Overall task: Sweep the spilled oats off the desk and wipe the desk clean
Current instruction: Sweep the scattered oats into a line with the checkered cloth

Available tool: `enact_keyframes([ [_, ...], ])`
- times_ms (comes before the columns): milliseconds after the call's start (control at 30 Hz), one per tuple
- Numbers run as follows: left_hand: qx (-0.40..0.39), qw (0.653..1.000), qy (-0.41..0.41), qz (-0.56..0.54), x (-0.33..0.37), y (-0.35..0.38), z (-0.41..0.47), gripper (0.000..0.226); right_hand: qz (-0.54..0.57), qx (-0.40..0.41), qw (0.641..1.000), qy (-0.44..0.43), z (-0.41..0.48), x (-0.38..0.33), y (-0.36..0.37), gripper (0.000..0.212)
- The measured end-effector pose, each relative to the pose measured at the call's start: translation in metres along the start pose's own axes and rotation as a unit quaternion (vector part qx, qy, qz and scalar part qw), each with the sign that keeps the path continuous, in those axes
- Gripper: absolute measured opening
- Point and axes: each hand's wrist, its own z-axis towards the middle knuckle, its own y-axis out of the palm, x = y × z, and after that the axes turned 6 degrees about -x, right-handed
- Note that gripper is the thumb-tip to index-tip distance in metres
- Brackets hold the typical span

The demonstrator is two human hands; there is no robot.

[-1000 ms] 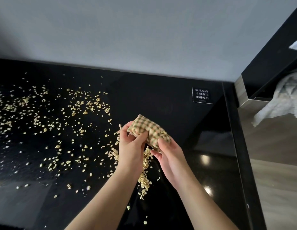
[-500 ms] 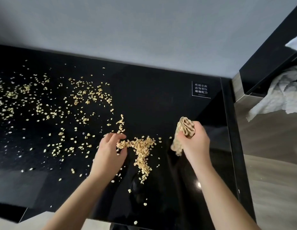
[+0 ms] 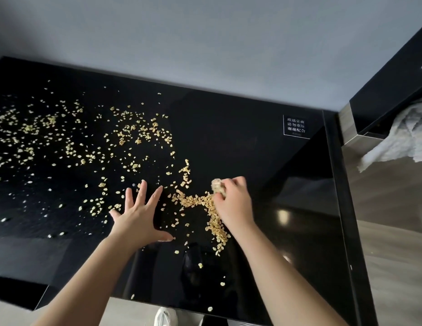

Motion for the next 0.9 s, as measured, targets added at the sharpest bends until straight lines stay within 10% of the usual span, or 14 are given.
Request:
enact_keyframes([
  [467,-0.042,0.997,0.016,0.055,-0.02,-0.015,0.002,0.139,0.185,0.031,0.982,0.037,-0.025,-0.039,-0.016,0.02],
  [900,-0.057,0.986,0.053,0.147,-0.029,-0.013,-0.009,0.142,-0.002,0.142,0.975,0.169,-0.067,0.044,-0.018,0.025],
])
